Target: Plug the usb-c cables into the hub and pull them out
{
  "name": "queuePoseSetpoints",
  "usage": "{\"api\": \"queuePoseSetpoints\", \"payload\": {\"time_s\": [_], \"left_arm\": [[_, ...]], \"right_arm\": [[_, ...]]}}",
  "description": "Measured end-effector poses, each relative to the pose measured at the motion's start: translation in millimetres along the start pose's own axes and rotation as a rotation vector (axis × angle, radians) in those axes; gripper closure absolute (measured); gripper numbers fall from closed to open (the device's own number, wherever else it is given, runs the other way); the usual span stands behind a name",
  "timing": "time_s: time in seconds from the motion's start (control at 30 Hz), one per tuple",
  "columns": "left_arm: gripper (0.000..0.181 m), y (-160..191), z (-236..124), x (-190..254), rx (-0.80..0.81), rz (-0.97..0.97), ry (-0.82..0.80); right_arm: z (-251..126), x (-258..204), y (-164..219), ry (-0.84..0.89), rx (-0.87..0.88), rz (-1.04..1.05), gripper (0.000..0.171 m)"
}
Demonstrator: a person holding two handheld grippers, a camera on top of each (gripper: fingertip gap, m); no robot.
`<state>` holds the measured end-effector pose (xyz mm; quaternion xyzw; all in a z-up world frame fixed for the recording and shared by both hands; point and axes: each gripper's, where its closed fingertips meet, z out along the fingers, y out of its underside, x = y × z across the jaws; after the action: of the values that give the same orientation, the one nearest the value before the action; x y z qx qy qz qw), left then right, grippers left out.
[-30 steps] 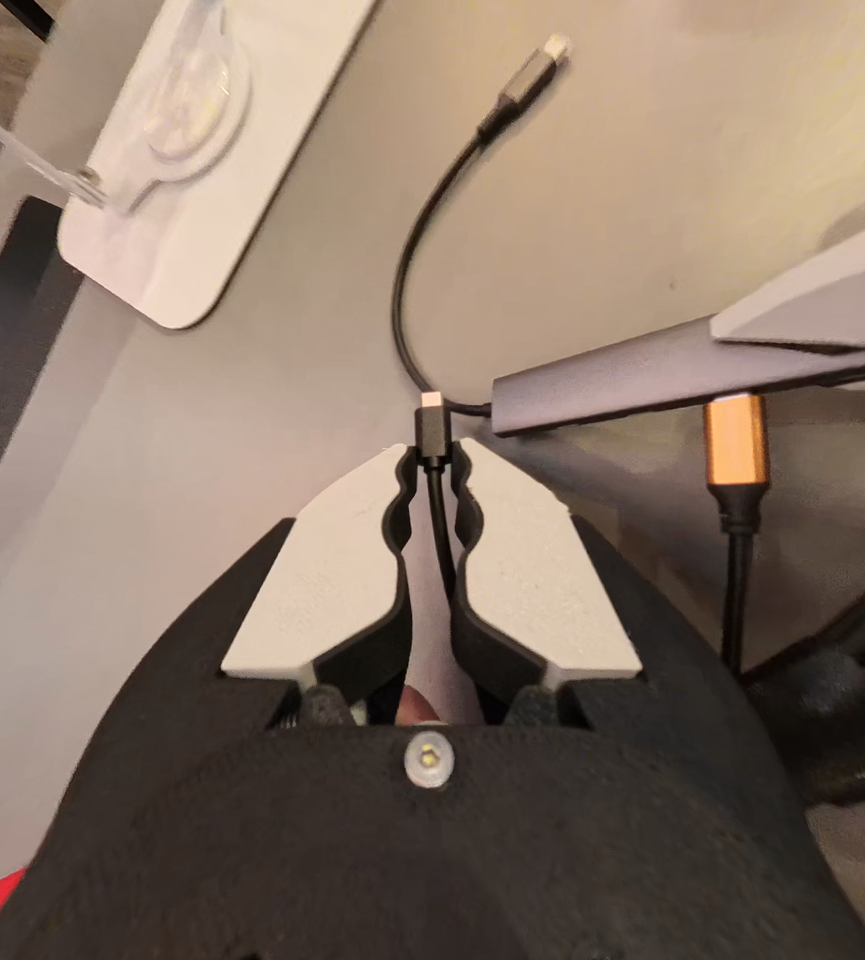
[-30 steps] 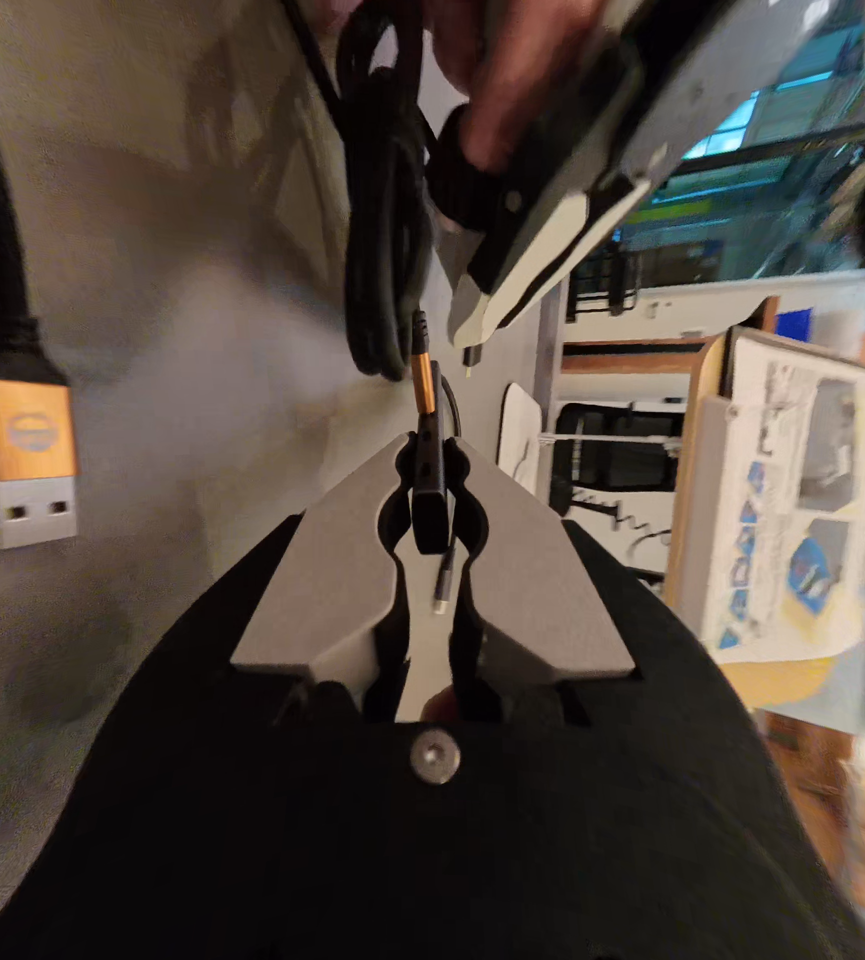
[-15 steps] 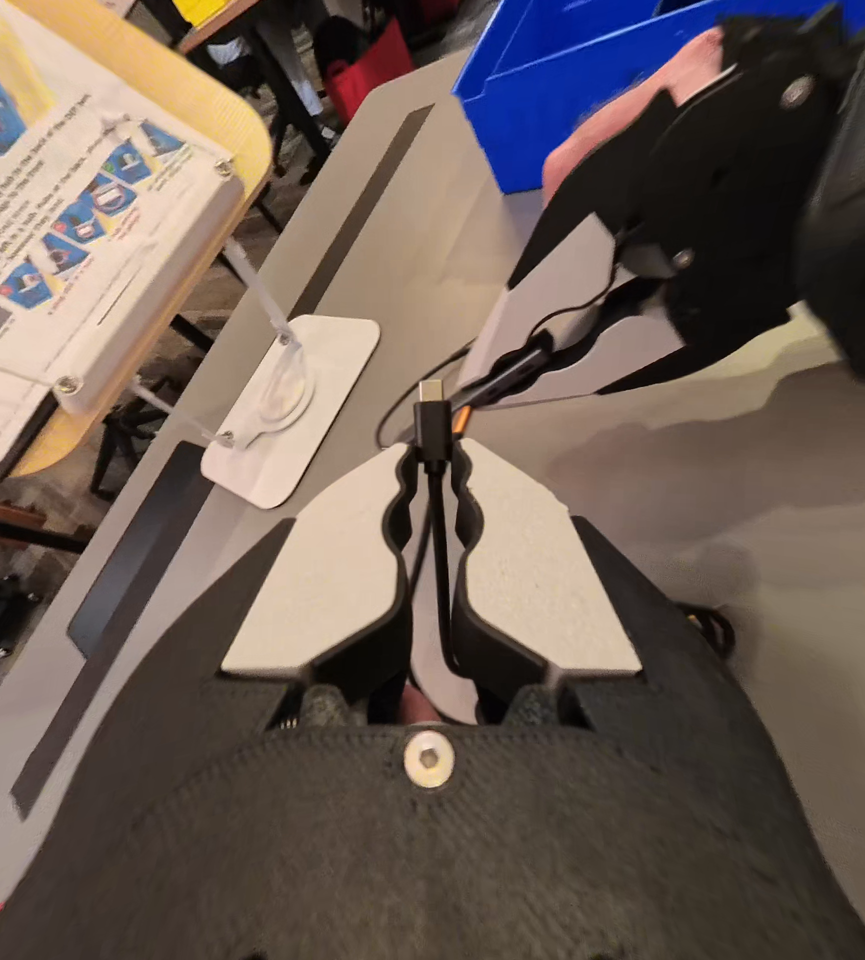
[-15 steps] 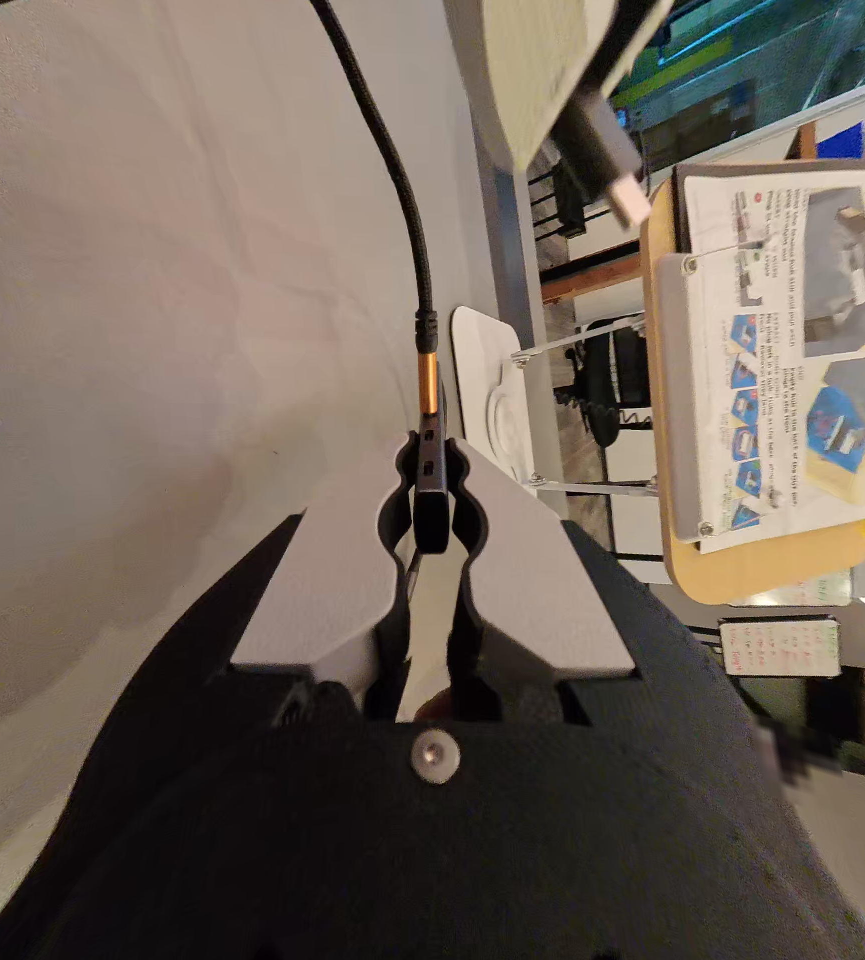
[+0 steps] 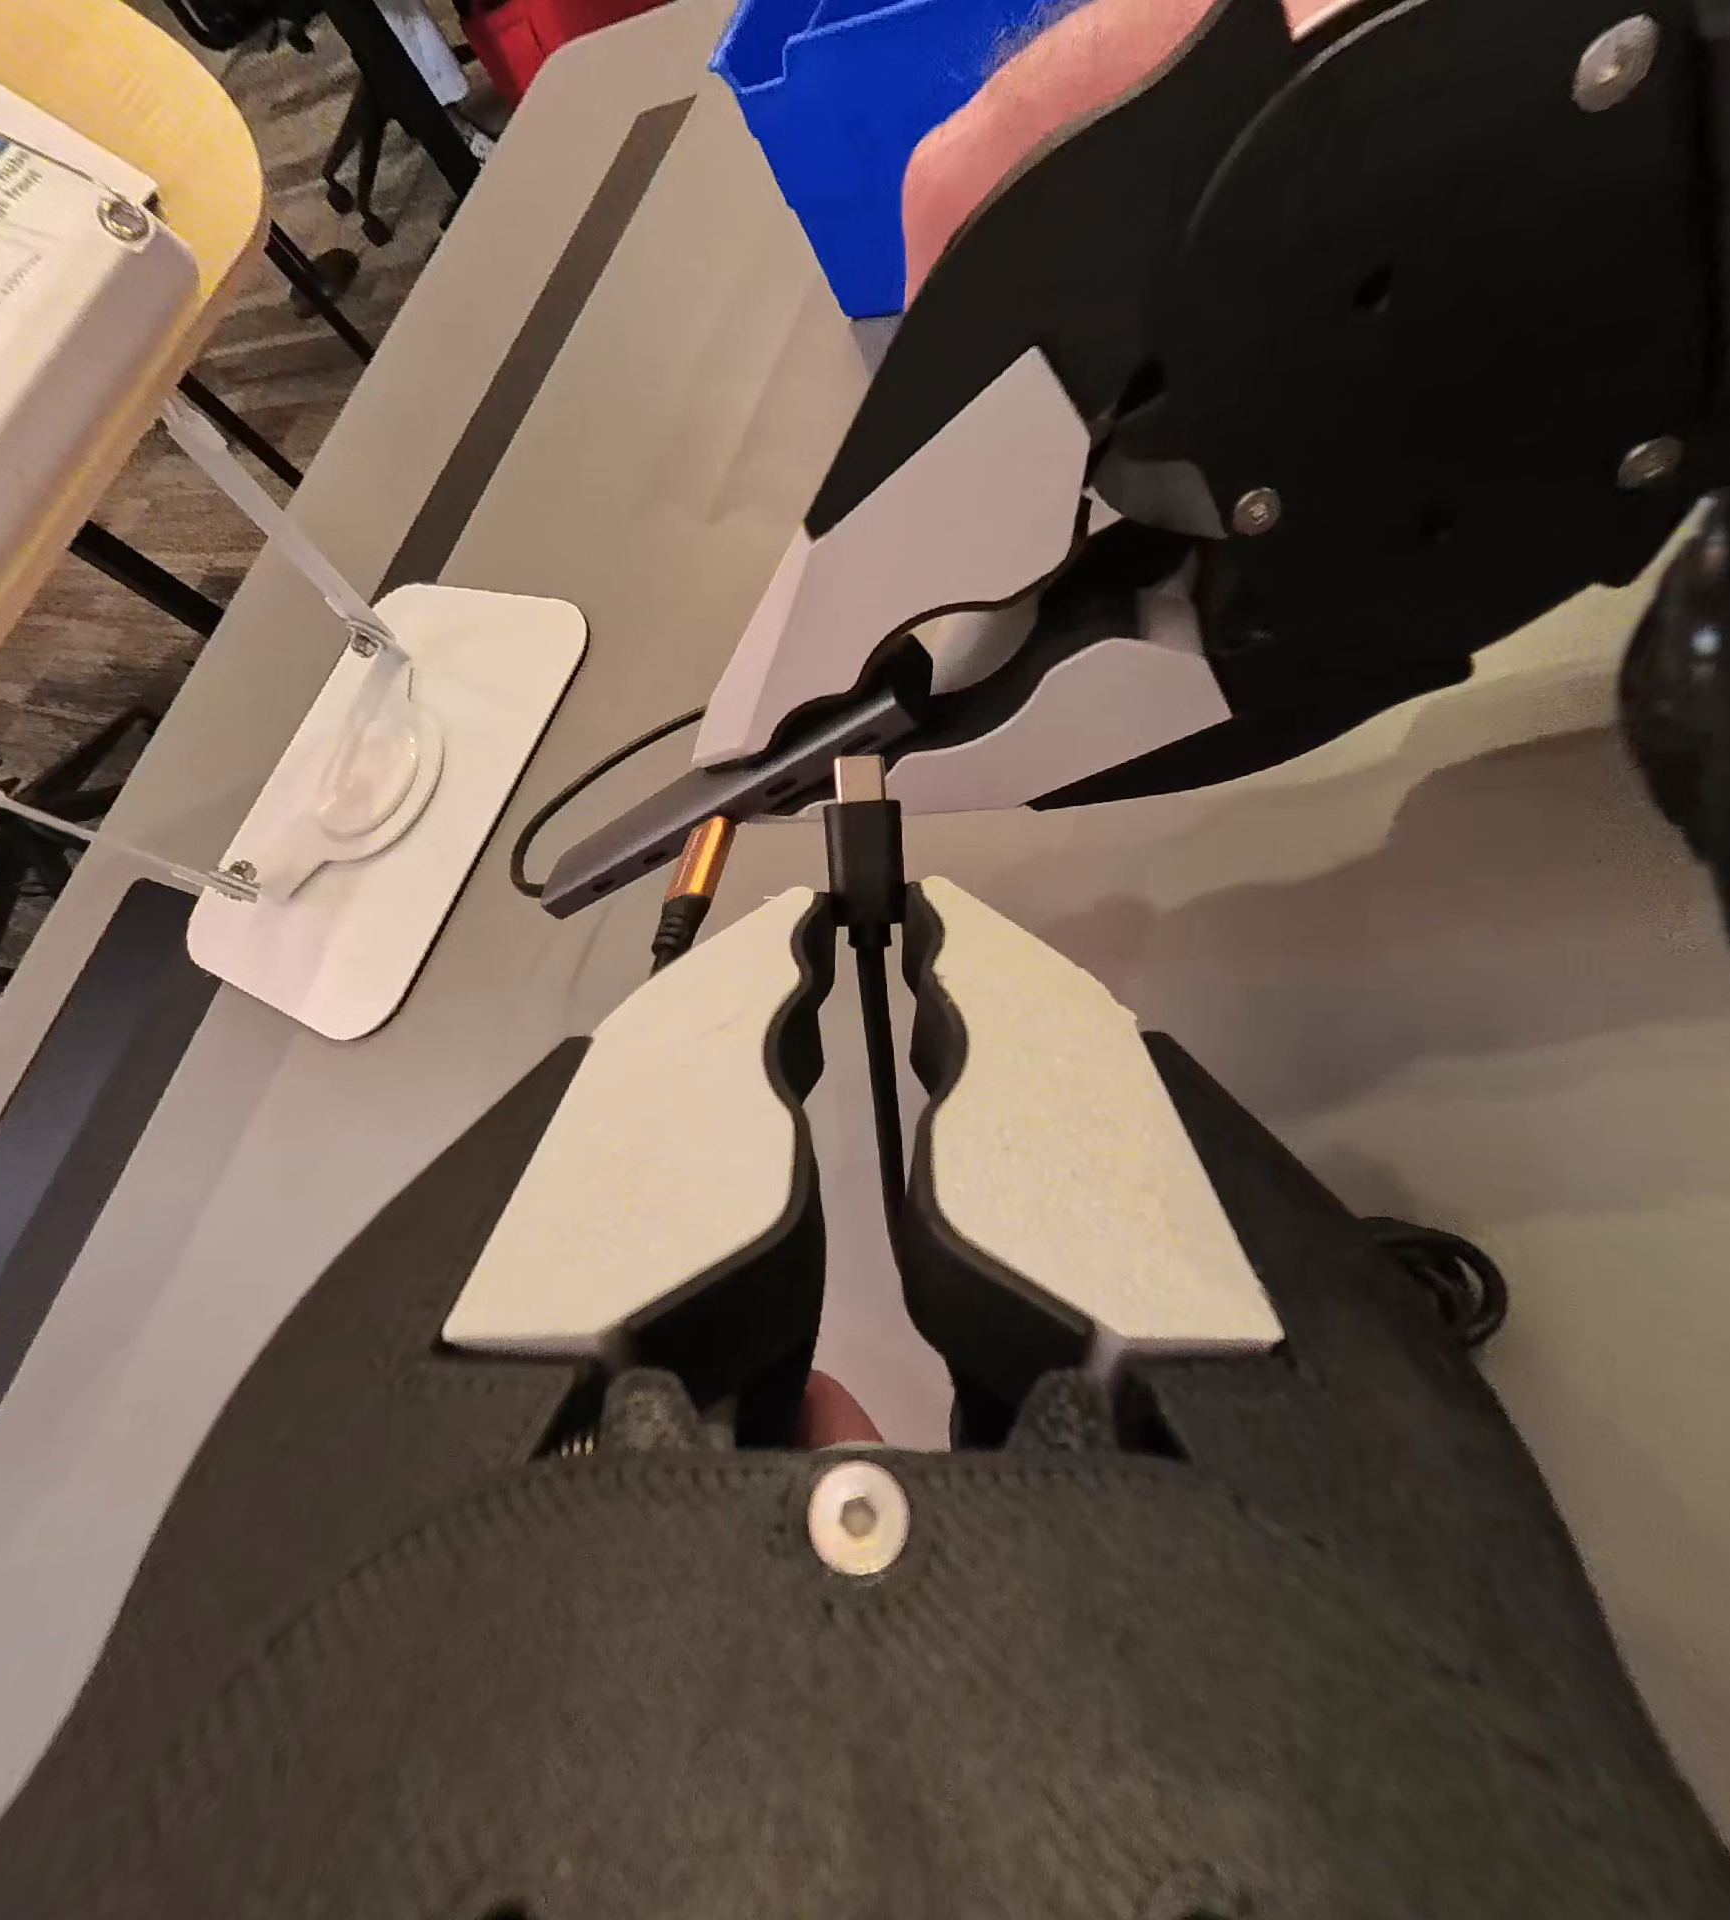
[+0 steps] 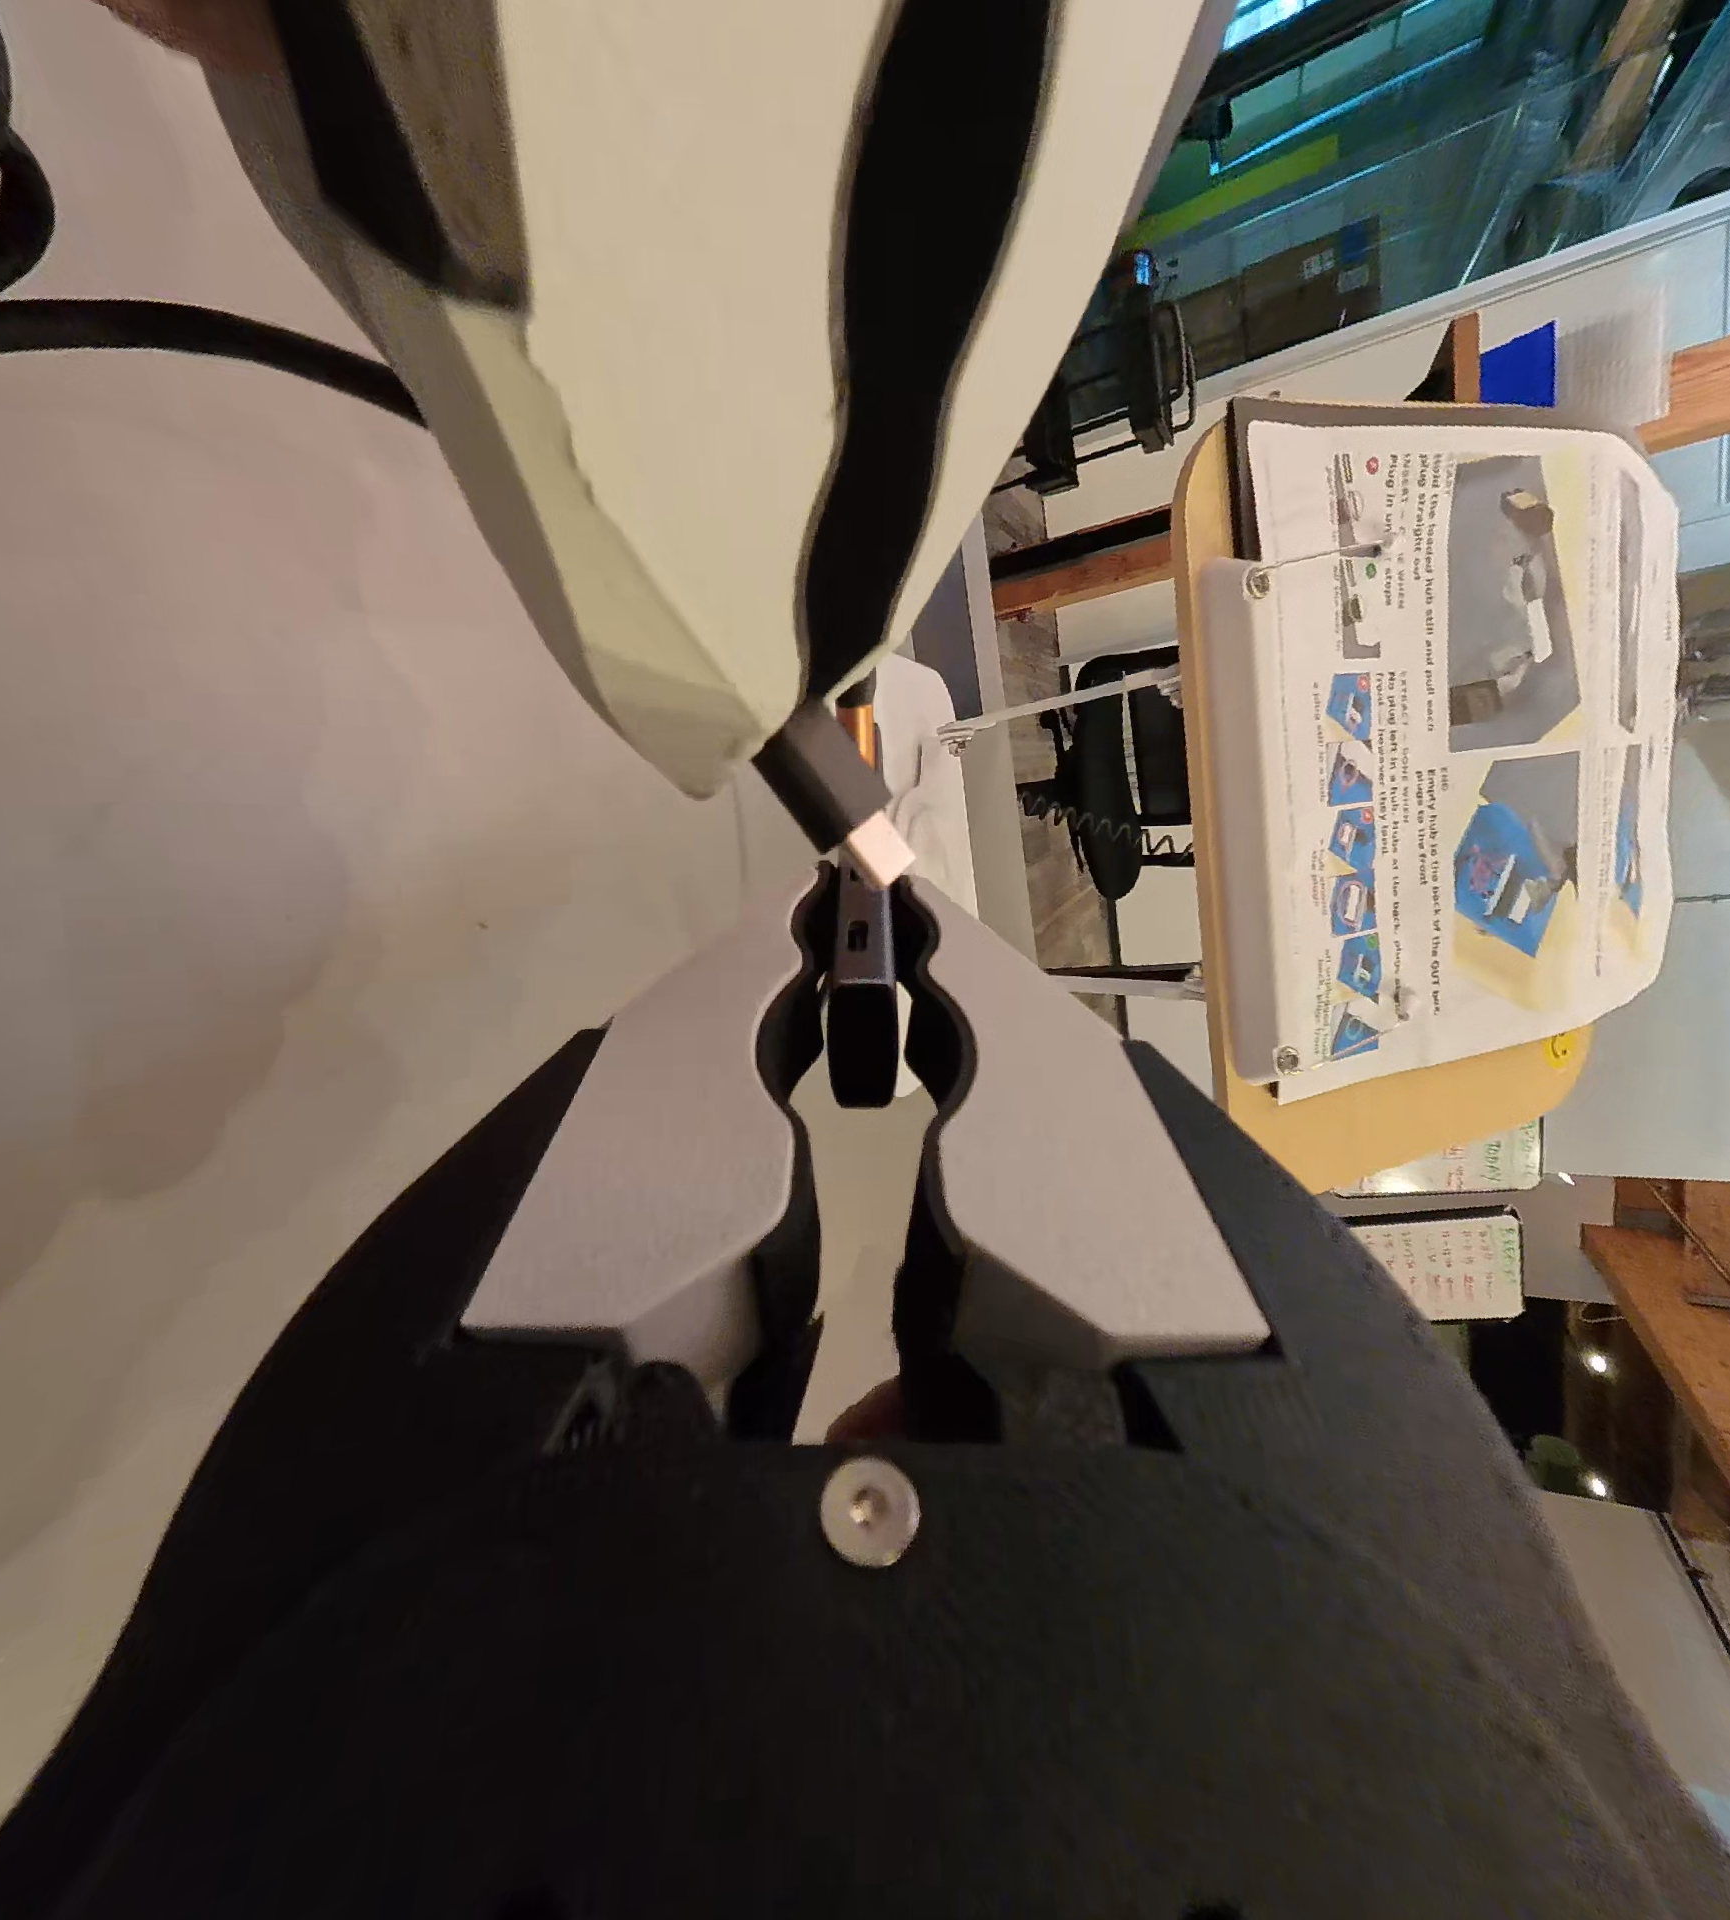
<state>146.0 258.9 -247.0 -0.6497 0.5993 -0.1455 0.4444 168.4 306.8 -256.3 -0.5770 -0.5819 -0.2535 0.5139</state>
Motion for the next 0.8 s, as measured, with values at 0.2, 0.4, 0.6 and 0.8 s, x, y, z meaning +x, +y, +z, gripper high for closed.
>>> {"api": "queuePoseSetpoints", "payload": {"time_s": [0.2, 0.4, 0.6, 0.8], "left_arm": [[0.169, 2.1, 6.8, 1.8, -0.045, 0.007, 0.023], [0.170, 9.7, 8.7, 3.6, -0.113, -0.012, 0.079], [0.170, 13.9, 10.0, 6.1, -0.166, -0.061, 0.175], [0.170, 13.6, 7.8, 4.5, -0.175, -0.127, 0.244]], "right_arm": [[1.6, -0.7, -1.1, 0.013, -0.015, -0.046, 0.164], [2.1, 0.2, -0.9, 0.037, -0.034, -0.111, 0.164], [2.6, 3.1, -4.3, 0.093, -0.051, -0.201, 0.164], [7.3, 1.1, -0.4, 0.118, -0.067, -0.264, 0.164]]}}
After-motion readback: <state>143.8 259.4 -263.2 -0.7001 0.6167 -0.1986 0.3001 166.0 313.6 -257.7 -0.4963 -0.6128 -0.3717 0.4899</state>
